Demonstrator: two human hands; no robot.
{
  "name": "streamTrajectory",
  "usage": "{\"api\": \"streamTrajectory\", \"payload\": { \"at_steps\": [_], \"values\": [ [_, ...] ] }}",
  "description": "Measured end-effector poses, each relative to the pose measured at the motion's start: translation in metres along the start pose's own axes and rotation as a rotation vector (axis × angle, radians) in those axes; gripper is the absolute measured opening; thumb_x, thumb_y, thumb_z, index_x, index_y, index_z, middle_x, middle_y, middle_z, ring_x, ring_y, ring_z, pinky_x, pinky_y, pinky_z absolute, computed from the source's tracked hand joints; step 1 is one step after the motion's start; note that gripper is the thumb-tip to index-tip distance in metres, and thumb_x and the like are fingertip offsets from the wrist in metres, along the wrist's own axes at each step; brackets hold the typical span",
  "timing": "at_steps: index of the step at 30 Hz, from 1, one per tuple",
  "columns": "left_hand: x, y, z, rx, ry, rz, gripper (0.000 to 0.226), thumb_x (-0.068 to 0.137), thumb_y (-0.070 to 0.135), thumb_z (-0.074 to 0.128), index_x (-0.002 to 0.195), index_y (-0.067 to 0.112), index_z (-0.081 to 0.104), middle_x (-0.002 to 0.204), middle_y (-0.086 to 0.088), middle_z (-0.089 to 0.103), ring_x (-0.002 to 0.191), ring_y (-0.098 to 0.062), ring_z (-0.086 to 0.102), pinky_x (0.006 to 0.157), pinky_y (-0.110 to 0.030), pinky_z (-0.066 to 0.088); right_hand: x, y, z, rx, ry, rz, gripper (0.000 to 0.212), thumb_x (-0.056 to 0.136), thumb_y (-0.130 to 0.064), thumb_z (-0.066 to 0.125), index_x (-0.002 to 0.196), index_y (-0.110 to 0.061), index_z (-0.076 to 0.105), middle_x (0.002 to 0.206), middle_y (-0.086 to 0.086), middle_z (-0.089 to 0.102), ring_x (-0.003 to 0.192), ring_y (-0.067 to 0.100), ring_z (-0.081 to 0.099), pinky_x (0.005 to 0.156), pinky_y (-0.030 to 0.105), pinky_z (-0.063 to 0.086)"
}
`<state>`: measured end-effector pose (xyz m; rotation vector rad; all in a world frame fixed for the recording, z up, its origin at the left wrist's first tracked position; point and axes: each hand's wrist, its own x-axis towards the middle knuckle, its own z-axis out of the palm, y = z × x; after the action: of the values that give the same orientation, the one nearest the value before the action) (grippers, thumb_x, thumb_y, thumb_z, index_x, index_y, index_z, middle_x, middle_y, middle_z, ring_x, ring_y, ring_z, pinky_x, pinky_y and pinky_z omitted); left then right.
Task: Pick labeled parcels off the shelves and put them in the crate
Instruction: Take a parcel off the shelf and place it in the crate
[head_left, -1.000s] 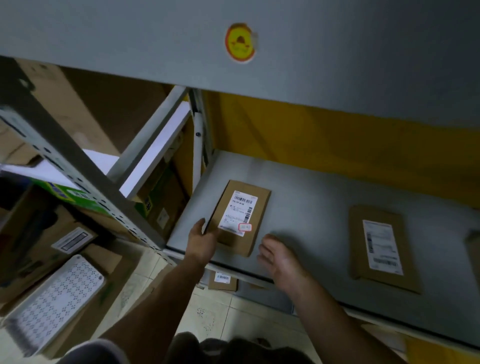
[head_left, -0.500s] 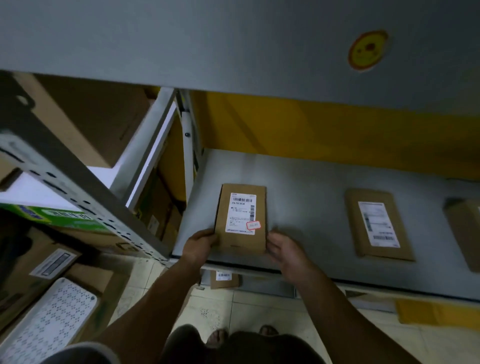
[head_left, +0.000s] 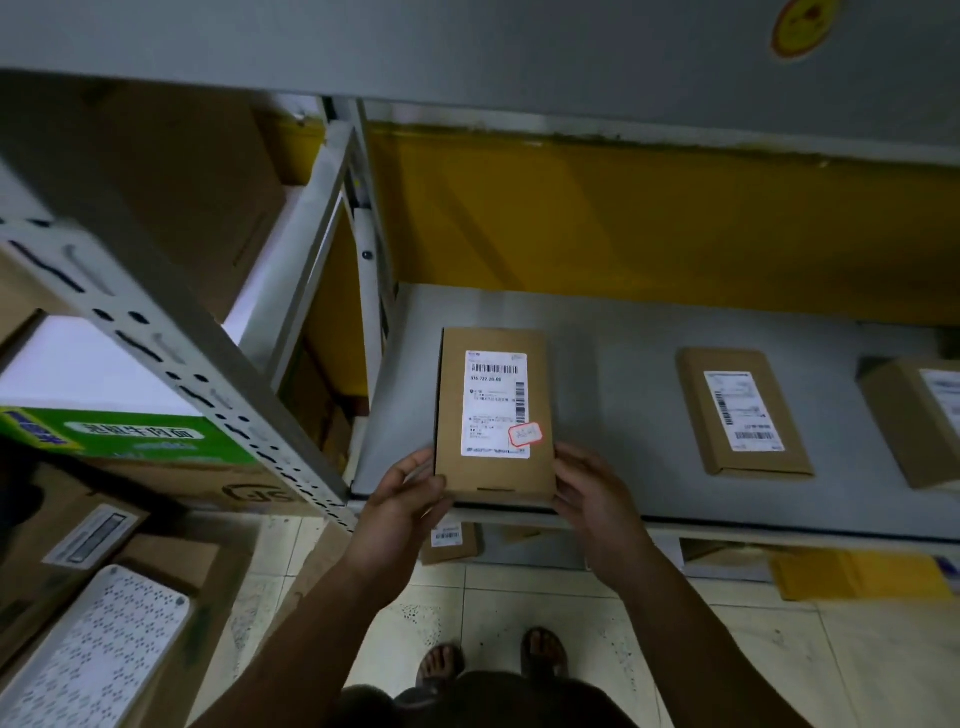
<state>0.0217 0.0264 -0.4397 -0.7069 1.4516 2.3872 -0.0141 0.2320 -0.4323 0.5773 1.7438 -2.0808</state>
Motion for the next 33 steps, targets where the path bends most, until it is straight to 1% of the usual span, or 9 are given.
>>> {"api": "streamTrajectory", "payload": {
  "at_steps": [4, 9, 11, 14, 19, 23, 25, 30, 33],
  "values": [
    [-0.013, 0.008, 0.005, -0.099, -0.096, 0.032, 0.045, 0.087, 0.005, 0.055, 0.131, 0.014, 0.051, 0.124, -0.011, 0.066, 0.119, -0.024, 0.061, 0.103, -0.038, 0.044, -0.006, -0.001, -0.006, 0.063, 0.026, -0.072, 0.019, 0.092, -0.013, 0.06, 0.11, -0.017, 0.066, 0.11, 0.005, 0.073, 0.107, 0.024, 0.067, 0.091, 0.04, 0.051],
    [-0.02, 0.014, 0.004, -0.223, -0.161, 0.051, 0.049, 0.082, 0.003, 0.056, 0.13, 0.013, 0.051, 0.129, -0.016, 0.062, 0.122, -0.028, 0.058, 0.097, -0.032, 0.052, -0.016, -0.003, -0.009, 0.207, -0.047, -0.17, 0.028, 0.079, -0.012, 0.066, 0.107, -0.012, 0.065, 0.105, 0.006, 0.073, 0.101, 0.023, 0.067, 0.083, 0.035, 0.053],
    [-0.022, 0.017, 0.004, -0.264, -0.195, 0.063, 0.057, 0.076, 0.007, 0.071, 0.13, 0.012, 0.052, 0.132, -0.018, 0.059, 0.124, -0.03, 0.057, 0.095, -0.032, 0.053, -0.017, -0.005, -0.01, 0.253, -0.092, -0.196, 0.047, 0.065, -0.024, 0.079, 0.107, -0.01, 0.064, 0.104, 0.008, 0.072, 0.099, 0.024, 0.068, 0.085, 0.035, 0.055],
    [-0.026, 0.017, 0.004, -0.292, -0.248, 0.089, 0.079, 0.054, 0.017, 0.092, 0.125, 0.014, 0.056, 0.133, -0.017, 0.059, 0.124, -0.031, 0.056, 0.091, -0.031, 0.054, -0.019, -0.007, -0.011, 0.28, -0.145, -0.22, 0.081, 0.042, -0.043, 0.094, 0.109, -0.01, 0.063, 0.109, 0.011, 0.07, 0.101, 0.024, 0.068, 0.083, 0.034, 0.057],
    [-0.033, 0.016, 0.007, -0.337, -0.258, 0.12, 0.076, 0.049, 0.017, 0.094, 0.118, 0.016, 0.06, 0.133, -0.015, 0.059, 0.124, -0.03, 0.056, 0.089, -0.03, 0.055, -0.024, -0.014, -0.009, 0.286, -0.204, -0.254, 0.077, 0.042, -0.044, 0.094, 0.106, -0.011, 0.064, 0.11, 0.013, 0.069, 0.102, 0.026, 0.067, 0.085, 0.037, 0.054],
    [-0.033, 0.015, 0.01, -0.339, -0.251, 0.121, 0.069, 0.055, 0.013, 0.089, 0.118, 0.016, 0.06, 0.132, -0.014, 0.06, 0.125, -0.031, 0.055, 0.088, -0.03, 0.055, -0.025, -0.013, -0.01, 0.303, -0.202, -0.241, 0.078, 0.04, -0.044, 0.095, 0.105, -0.012, 0.065, 0.109, 0.012, 0.07, 0.101, 0.026, 0.067, 0.085, 0.038, 0.054],
    [-0.033, 0.014, 0.011, -0.334, -0.259, 0.124, 0.074, 0.053, 0.015, 0.091, 0.119, 0.015, 0.06, 0.133, -0.014, 0.059, 0.126, -0.031, 0.055, 0.09, -0.031, 0.054, -0.025, -0.013, -0.012, 0.309, -0.207, -0.236, 0.077, 0.041, -0.043, 0.095, 0.104, -0.012, 0.065, 0.108, 0.011, 0.071, 0.1, 0.025, 0.068, 0.084, 0.037, 0.055],
    [-0.029, 0.014, 0.011, -0.321, -0.282, 0.104, 0.086, 0.064, 0.017, 0.086, 0.14, 0.019, 0.045, 0.138, -0.016, 0.055, 0.129, -0.03, 0.052, 0.104, -0.037, 0.045, -0.025, -0.014, -0.01, 0.3, -0.168, -0.21, 0.085, 0.039, -0.044, 0.095, 0.109, -0.009, 0.062, 0.109, 0.012, 0.072, 0.101, 0.024, 0.069, 0.08, 0.033, 0.058],
    [-0.024, 0.014, 0.014, -0.307, -0.303, 0.093, 0.091, 0.065, 0.024, 0.087, 0.142, 0.017, 0.041, 0.135, -0.014, 0.058, 0.127, -0.027, 0.055, 0.106, -0.036, 0.043, -0.025, -0.012, -0.008, 0.301, -0.141, -0.201, 0.067, 0.053, -0.03, 0.092, 0.108, -0.009, 0.061, 0.105, 0.009, 0.073, 0.097, 0.022, 0.07, 0.077, 0.03, 0.058]
  ]
}}
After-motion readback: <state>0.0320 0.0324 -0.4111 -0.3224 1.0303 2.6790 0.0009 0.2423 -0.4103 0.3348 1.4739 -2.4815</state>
